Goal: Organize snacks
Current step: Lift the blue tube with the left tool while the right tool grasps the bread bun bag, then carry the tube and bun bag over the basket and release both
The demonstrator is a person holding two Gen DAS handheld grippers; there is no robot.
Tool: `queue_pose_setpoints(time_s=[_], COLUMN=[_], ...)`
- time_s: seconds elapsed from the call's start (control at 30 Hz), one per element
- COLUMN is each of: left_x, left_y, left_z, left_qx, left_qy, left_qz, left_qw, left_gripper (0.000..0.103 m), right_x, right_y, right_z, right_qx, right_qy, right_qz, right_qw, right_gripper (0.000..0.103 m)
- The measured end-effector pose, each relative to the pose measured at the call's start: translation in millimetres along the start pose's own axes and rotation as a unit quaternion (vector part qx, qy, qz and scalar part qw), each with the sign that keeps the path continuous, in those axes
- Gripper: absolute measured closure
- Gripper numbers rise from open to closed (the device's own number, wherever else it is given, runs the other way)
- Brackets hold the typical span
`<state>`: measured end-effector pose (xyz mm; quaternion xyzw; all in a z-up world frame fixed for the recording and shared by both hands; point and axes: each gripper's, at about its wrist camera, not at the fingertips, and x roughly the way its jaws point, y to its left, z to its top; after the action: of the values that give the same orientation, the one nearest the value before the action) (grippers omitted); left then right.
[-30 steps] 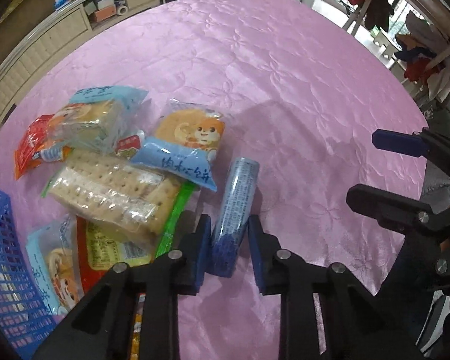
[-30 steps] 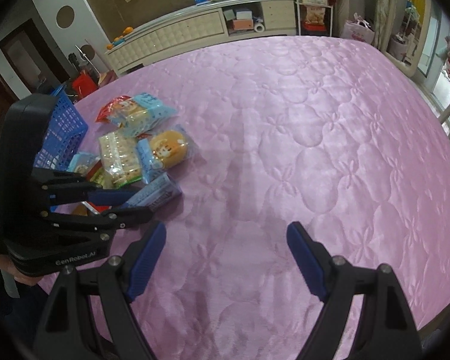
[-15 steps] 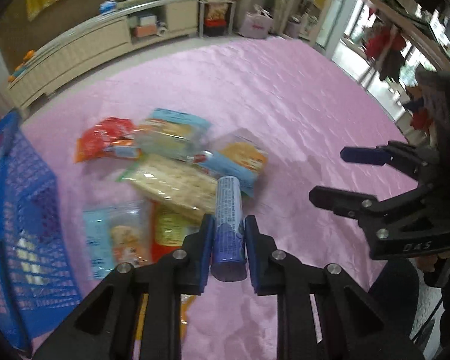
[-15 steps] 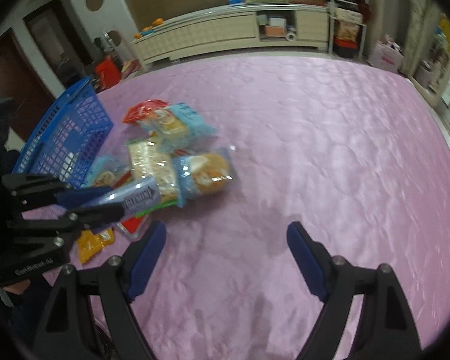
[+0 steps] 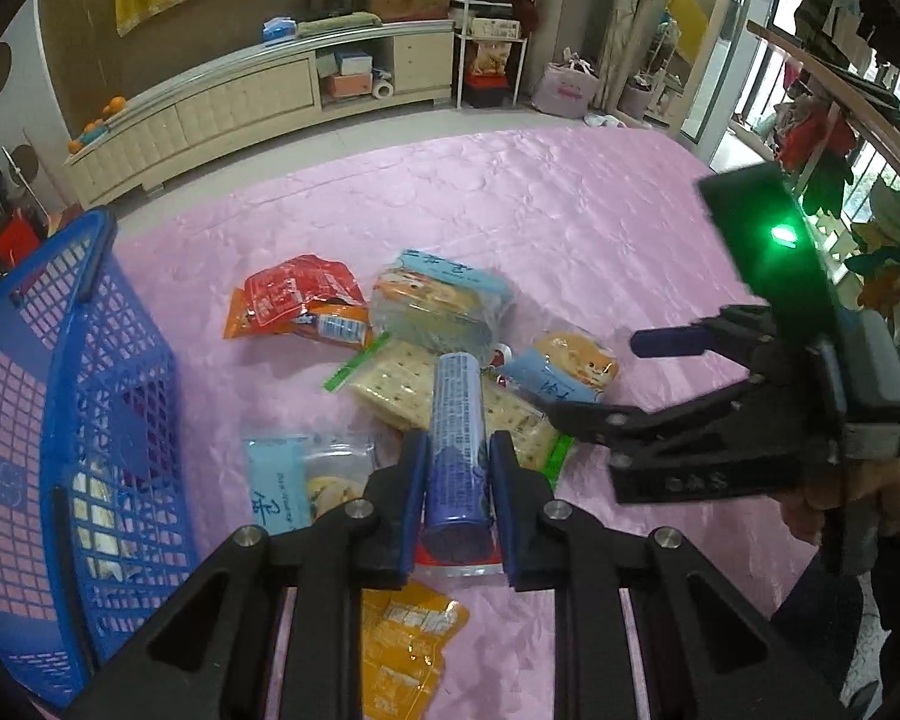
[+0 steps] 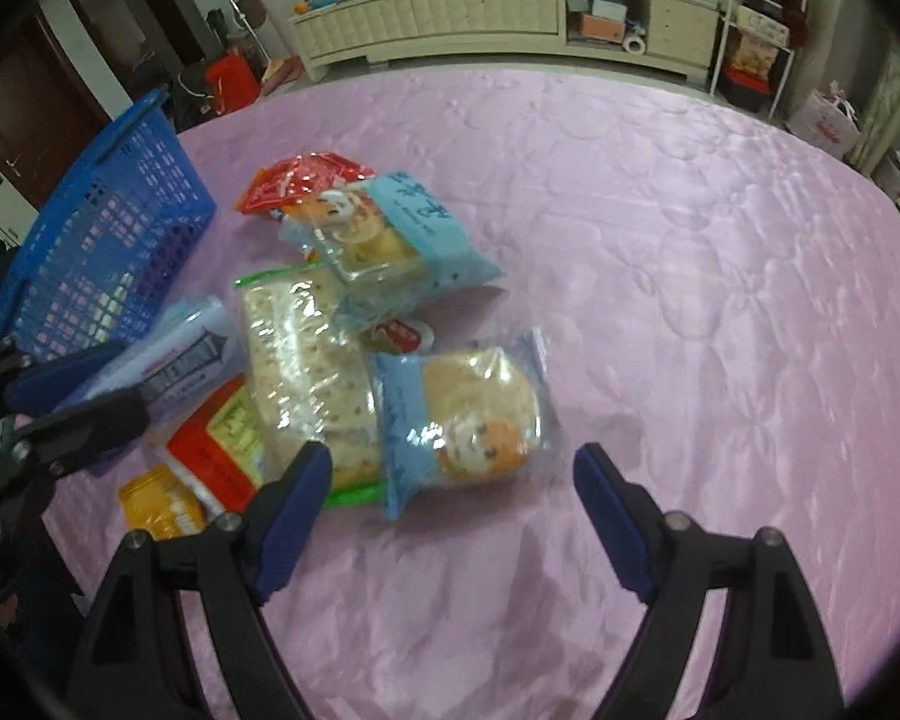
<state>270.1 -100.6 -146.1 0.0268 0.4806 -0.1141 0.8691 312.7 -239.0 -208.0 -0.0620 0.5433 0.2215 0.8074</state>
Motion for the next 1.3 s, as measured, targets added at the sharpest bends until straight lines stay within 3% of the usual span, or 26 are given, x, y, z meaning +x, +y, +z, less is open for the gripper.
queue_pose_setpoints(time_s=[0.1, 0.2, 0.27, 0.33, 0.57, 0.83, 1.3], left_x=[8, 16, 18, 13, -20, -76, -153], left_y=[-2, 1, 4, 5, 9, 27, 98], left_z=[3, 4, 2, 1, -3, -11, -29], left_qx=[0.008, 0.003, -0.003, -0.009, -0.013, -0.016, -0.027], left_qy=[0.002, 0.008, 0.01, 0.009, -0.013, -0.061, -0.114], left_qz=[0.001, -0.002, -0.004, -0.005, -0.007, -0.009, 0.017], left_qw=[1.0, 1.0, 0.9999, 0.9999, 0.9998, 0.9979, 0.993], left_gripper=[0.084, 0.084, 0.084, 0.084, 0.084, 0.084, 0.084], right_x=[12, 17, 18, 16, -20, -79, -155], right_y=[-7, -8, -5, -2, 7, 47, 169], right_z=[5, 6, 4, 2, -11, -14, 8], right_qx=[0.004, -0.003, -0.017, -0.031, -0.025, -0.047, -0.119], right_qy=[0.007, 0.002, 0.001, -0.007, -0.029, -0.065, -0.136], right_qz=[-0.001, 0.006, 0.005, 0.0, 0.002, -0.019, 0.01], right_qw=[1.0, 1.0, 1.0, 0.999, 0.999, 0.997, 0.983], right_gripper=[0.017, 0.03, 0.033, 0.044, 0.046, 0.046, 0.046])
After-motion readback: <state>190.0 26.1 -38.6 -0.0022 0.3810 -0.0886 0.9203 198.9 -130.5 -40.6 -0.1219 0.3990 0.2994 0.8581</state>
